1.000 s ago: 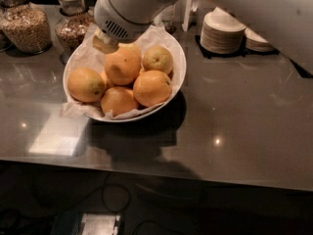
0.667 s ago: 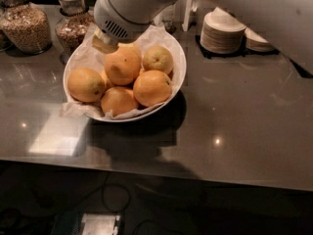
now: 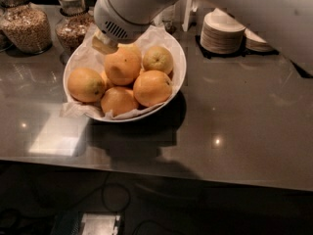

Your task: Pick orange from white bowl

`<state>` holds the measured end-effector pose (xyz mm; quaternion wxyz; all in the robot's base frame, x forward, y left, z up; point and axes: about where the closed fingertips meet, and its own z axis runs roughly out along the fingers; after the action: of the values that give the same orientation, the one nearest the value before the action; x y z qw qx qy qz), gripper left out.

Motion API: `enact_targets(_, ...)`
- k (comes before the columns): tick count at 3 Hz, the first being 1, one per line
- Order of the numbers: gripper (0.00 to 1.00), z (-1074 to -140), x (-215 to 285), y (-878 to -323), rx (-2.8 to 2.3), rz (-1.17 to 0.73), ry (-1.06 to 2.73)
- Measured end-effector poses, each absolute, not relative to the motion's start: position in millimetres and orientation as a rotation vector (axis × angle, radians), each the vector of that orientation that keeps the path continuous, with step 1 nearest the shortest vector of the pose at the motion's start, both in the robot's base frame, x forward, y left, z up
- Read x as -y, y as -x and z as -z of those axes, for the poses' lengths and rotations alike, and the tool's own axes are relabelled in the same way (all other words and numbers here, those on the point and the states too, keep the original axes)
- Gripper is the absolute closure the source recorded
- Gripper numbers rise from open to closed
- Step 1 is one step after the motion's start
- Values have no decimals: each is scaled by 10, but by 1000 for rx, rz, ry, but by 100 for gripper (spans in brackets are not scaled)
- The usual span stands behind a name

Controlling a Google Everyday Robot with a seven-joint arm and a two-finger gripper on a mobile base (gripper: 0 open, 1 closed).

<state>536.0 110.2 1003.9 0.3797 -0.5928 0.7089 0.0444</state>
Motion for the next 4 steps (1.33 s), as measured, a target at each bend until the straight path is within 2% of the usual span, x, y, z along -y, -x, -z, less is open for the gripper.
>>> enact_targets(1,11,-10048,-1103,-5355,-1809,-111,1514)
enact_targets(2,7,-10126,-1091,-5322,-1814,-69,1511)
enact_targets(3,26,-10122,-1050,-5327,-1843,-42,1500)
enact_targets(4,49,-10021,-983,-5384,-1891,-43,1469)
